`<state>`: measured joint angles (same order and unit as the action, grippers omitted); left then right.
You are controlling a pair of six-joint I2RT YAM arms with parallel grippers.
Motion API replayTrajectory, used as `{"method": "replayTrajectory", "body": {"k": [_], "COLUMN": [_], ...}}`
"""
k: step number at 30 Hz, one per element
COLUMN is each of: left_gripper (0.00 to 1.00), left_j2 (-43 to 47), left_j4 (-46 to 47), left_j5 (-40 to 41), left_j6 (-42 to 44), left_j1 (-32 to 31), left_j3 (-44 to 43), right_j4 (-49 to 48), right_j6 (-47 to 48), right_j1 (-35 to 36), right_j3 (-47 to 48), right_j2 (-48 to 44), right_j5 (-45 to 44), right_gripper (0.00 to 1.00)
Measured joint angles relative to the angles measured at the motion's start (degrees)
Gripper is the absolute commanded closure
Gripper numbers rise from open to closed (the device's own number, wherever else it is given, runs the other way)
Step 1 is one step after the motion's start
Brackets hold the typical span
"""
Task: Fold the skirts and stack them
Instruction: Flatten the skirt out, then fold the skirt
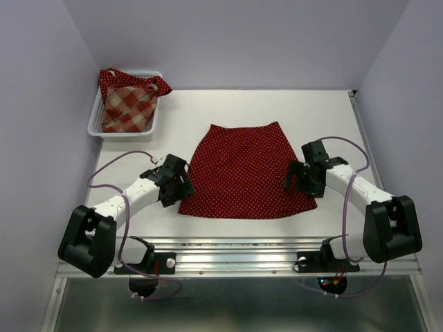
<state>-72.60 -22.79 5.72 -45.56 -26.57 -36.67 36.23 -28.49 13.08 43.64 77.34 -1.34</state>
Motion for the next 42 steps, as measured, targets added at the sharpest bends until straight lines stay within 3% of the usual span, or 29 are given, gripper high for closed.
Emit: {"method": "replayTrajectory", "body": {"k": [5, 11, 19, 26, 33, 42], "left_gripper": [0.01, 0.01, 0.01, 0.01, 0.01, 0.01], "left_j2": [-1.0, -12.0, -40.2, -56.3, -66.0, -67.6], "left_j4": [-5.5, -0.7, 2.3, 0.2, -0.5, 2.1], "left_j5": [2.7, 0.2, -11.2, -12.1, -11.3, -12.0], "left_j6": [2.7, 10.2, 19.0, 23.1, 24.1, 22.3], "left_j1": [0.0, 0.0, -0.1, 0.0, 1.2, 6.5], "left_j3": [-11.9, -33.6, -58.9, -71.8, -84.0, -83.7], "right_j4": [0.4, -8.4, -14.4, -14.3, -14.3, -14.1], "right_j6": [4.3, 5.9, 6.2, 7.6, 9.3, 12.7], "right_j1": [0.0, 0.0, 0.0, 0.0, 0.0, -0.1], "right_j3": [11.5, 20.2, 36.1, 45.4, 50.2, 52.5], "right_j2": [-0.5, 1.7, 25.5, 41.1, 46.1, 48.0], "right_j5": [1.3, 8.4, 11.2, 12.9, 11.8, 11.1], "right_gripper": [0.0, 0.0, 0.0, 0.0, 0.0, 0.0]}}
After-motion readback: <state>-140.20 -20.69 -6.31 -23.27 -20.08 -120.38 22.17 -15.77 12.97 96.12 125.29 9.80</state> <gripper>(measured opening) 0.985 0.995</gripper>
